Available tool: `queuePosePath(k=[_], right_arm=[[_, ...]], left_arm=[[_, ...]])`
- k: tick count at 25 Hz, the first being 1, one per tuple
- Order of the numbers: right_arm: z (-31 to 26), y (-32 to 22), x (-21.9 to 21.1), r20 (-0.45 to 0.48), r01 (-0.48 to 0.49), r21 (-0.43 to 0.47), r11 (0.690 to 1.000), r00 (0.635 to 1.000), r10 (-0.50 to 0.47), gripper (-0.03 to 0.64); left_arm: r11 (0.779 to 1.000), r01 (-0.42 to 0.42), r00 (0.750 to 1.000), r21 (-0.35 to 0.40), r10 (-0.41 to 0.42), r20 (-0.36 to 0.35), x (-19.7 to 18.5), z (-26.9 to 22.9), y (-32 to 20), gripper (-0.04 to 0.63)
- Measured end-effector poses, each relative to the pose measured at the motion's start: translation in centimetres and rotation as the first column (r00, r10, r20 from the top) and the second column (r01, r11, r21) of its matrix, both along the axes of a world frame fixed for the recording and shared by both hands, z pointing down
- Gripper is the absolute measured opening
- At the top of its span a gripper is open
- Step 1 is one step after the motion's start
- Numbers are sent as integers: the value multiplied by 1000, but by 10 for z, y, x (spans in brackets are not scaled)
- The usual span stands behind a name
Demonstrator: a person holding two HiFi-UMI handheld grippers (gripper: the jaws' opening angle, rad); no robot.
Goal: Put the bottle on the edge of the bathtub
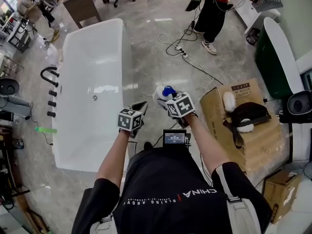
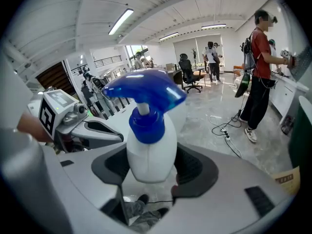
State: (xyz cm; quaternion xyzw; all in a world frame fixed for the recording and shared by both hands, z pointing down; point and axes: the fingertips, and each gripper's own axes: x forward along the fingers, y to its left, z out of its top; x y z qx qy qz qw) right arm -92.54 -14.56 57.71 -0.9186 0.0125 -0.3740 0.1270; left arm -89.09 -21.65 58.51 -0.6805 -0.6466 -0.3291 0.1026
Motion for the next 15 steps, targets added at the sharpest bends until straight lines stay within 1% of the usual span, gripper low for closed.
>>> queuePosePath(k=[3,7,11,15], right_arm=[[1,6,-3,-5,-1,15,1000,1000,1,267],[2,15,-8,-5,8,6,1000,1000,-8,267],[3,25,-13,-13,5,19,1000,1000,-4,267],[7,35,-20,-18,7,37,999,1000,-6,267]], left_arm=[[1000,-5,1000,13,5,-11,-1,2,4,11],[999,-21,1000,44,22,-19,-6,7,11,11],[999,-25,1000,47,26,-14,-11,9,21,11],[999,-10,1000,51,11,-8,-18,11,32,11]])
